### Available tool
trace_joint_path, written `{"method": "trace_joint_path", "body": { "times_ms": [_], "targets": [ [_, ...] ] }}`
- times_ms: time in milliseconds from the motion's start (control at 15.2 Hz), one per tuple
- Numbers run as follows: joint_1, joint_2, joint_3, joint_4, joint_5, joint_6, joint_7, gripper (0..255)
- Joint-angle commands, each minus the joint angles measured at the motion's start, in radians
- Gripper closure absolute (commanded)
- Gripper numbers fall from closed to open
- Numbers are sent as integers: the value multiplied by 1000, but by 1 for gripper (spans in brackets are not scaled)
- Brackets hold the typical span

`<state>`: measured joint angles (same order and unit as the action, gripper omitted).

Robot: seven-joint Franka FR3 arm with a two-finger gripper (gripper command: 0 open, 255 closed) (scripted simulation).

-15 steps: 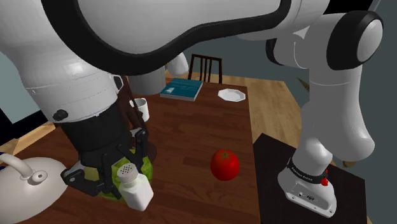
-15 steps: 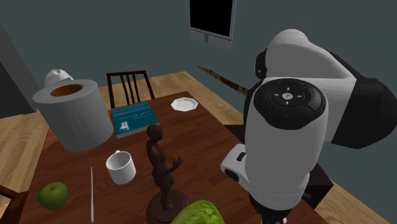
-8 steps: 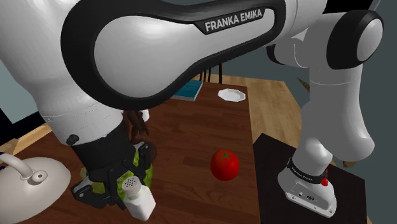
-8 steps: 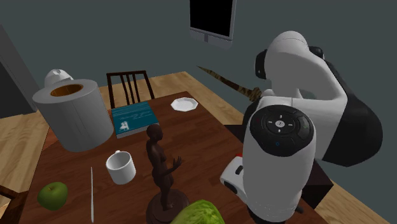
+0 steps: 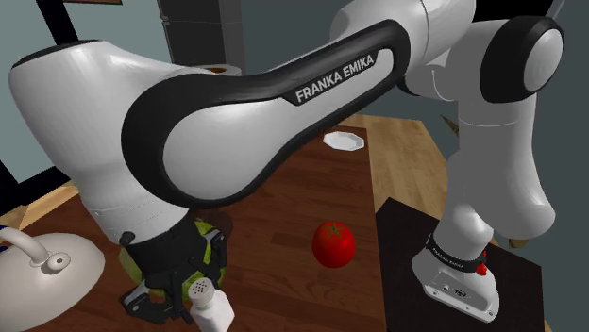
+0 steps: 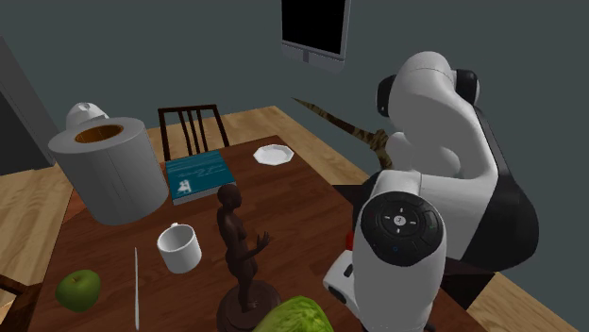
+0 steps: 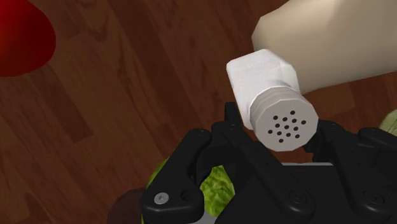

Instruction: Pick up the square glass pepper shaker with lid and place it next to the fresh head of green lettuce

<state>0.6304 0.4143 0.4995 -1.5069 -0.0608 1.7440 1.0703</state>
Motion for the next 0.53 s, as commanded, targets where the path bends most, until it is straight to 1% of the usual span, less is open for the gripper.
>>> {"method": "trace_joint_path", "body": {
  "times_ms": [0, 462],
  "targets": [
    [1, 6, -1, -17, -3, 23, 1, 255],
    [1, 29, -8, -81, -13, 107, 0, 255]
  ]
}}
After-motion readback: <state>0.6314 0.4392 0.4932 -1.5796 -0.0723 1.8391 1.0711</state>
